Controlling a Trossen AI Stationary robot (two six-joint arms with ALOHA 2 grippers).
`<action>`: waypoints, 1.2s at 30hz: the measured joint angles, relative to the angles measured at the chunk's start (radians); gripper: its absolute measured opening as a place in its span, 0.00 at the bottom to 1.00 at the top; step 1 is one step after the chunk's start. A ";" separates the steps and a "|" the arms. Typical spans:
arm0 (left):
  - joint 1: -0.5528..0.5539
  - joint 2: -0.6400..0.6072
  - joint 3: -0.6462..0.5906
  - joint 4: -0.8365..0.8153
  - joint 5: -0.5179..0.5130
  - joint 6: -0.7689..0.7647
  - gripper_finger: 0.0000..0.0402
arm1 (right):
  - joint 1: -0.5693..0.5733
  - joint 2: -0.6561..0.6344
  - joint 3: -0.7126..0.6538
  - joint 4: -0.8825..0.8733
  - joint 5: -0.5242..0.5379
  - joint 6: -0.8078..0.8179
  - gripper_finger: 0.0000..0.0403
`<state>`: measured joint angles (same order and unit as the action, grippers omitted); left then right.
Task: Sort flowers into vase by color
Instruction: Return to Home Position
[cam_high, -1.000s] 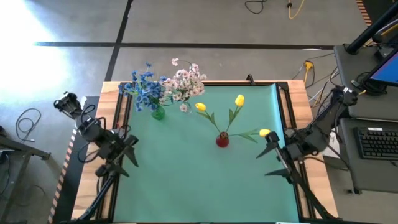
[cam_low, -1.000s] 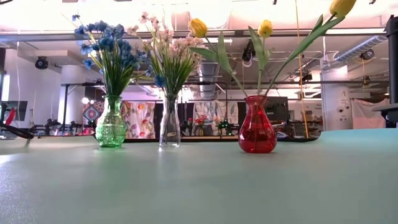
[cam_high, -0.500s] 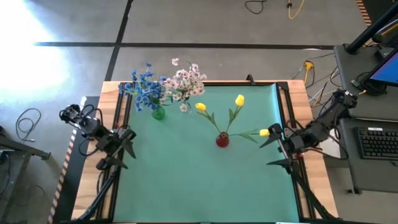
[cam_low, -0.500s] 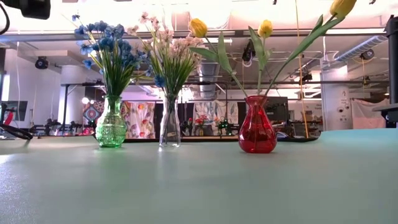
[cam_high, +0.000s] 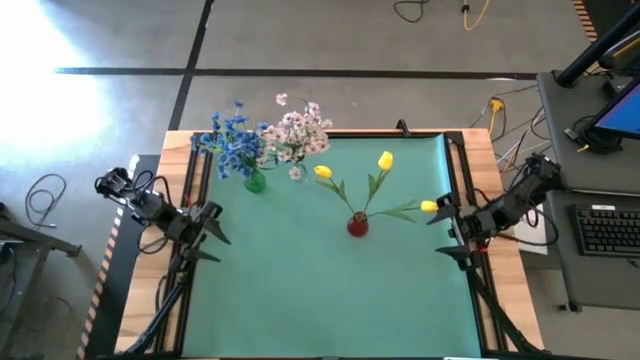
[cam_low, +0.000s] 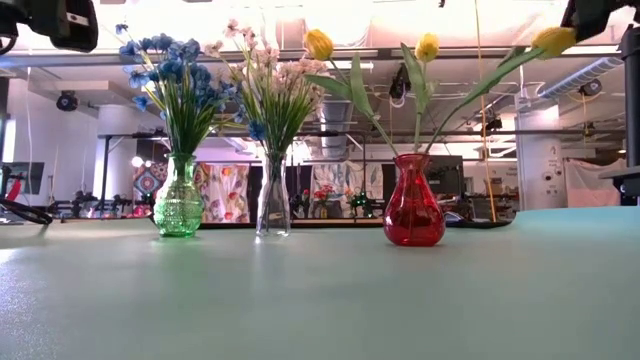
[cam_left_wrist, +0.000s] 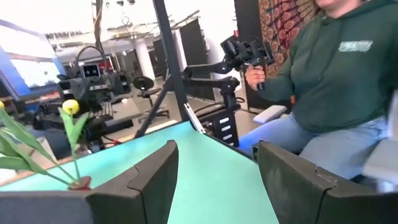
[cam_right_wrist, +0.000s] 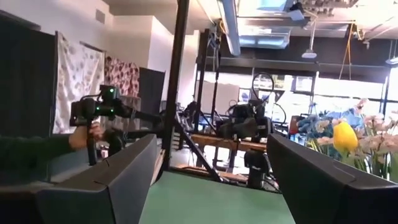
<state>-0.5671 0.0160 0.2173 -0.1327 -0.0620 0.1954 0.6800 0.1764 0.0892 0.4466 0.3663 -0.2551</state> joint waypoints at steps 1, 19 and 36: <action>0.000 0.005 0.000 0.005 0.000 -0.013 0.51 | 0.000 -0.015 -0.005 -0.003 -0.001 0.005 0.73; 0.000 0.084 0.000 0.020 0.000 -0.048 0.51 | 0.002 -0.101 0.088 -0.201 -0.113 0.034 0.74; 0.000 0.156 0.000 0.021 0.001 -0.048 0.51 | 0.000 -0.075 -0.077 -0.130 -0.190 0.122 0.74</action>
<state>-0.5674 0.1717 0.2173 -0.1117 -0.0605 0.1474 0.6804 0.1013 0.0124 0.3167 0.1762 -0.1326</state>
